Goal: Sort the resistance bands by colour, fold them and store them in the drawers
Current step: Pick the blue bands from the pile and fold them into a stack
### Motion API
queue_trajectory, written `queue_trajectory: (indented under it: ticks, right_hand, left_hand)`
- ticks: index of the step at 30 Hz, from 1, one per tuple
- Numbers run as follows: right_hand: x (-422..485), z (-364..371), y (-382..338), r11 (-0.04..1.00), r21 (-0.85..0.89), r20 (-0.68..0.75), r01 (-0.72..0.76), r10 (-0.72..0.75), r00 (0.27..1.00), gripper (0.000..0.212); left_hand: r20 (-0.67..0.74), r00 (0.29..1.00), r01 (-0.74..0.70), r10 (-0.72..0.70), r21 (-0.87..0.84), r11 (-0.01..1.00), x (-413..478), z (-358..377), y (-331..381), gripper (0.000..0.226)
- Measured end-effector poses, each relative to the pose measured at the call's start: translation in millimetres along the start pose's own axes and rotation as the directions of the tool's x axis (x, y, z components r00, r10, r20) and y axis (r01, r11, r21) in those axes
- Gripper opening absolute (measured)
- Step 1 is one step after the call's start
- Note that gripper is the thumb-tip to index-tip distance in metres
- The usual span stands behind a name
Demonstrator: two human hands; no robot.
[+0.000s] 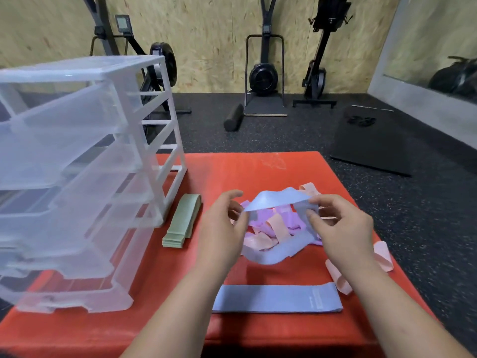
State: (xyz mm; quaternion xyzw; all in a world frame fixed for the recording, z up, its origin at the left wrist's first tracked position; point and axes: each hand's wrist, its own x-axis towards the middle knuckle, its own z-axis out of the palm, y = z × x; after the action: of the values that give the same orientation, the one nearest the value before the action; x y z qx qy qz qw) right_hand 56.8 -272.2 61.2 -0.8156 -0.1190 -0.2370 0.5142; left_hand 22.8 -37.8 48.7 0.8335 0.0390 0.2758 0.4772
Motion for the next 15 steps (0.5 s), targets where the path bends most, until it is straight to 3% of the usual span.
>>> queue_trajectory:
  ticks: [3,6,8,11,13,15]
  right_hand:
    - [-6,-5,6,0.998,-0.057,-0.043,0.001,-0.003,0.999,0.043]
    - [-11,-8,26,0.952,-0.301,0.074,0.065,-0.045,0.996,0.041]
    - [-12,-11,38,0.889,-0.45,0.178,0.085,-0.004,0.984,0.028]
    - [-12,-18,47,0.844,-0.536,0.234,-0.007,0.156,0.96,0.024]
    - [-11,-21,49,0.863,-0.503,0.21,-0.035,0.161,0.964,0.026]
    - [-10,-22,46,0.928,-0.358,0.164,-0.099,0.167,0.972,0.035]
  left_hand:
    - [0.031,0.984,-0.179,0.177,0.28,0.943,4,-7,-14,0.037]
    - [0.086,0.967,-0.254,0.241,0.424,0.869,5,-8,-28,0.022]
    - [0.092,0.967,-0.254,0.238,0.459,0.852,2,-9,-32,0.015]
    - [0.076,0.979,-0.203,0.189,0.466,0.861,-2,-13,-34,0.01]
    - [0.091,0.988,-0.152,0.125,0.429,0.89,-2,-15,-38,0.011]
    - [0.093,0.995,-0.075,0.046,0.345,0.935,-3,-16,-41,0.019]
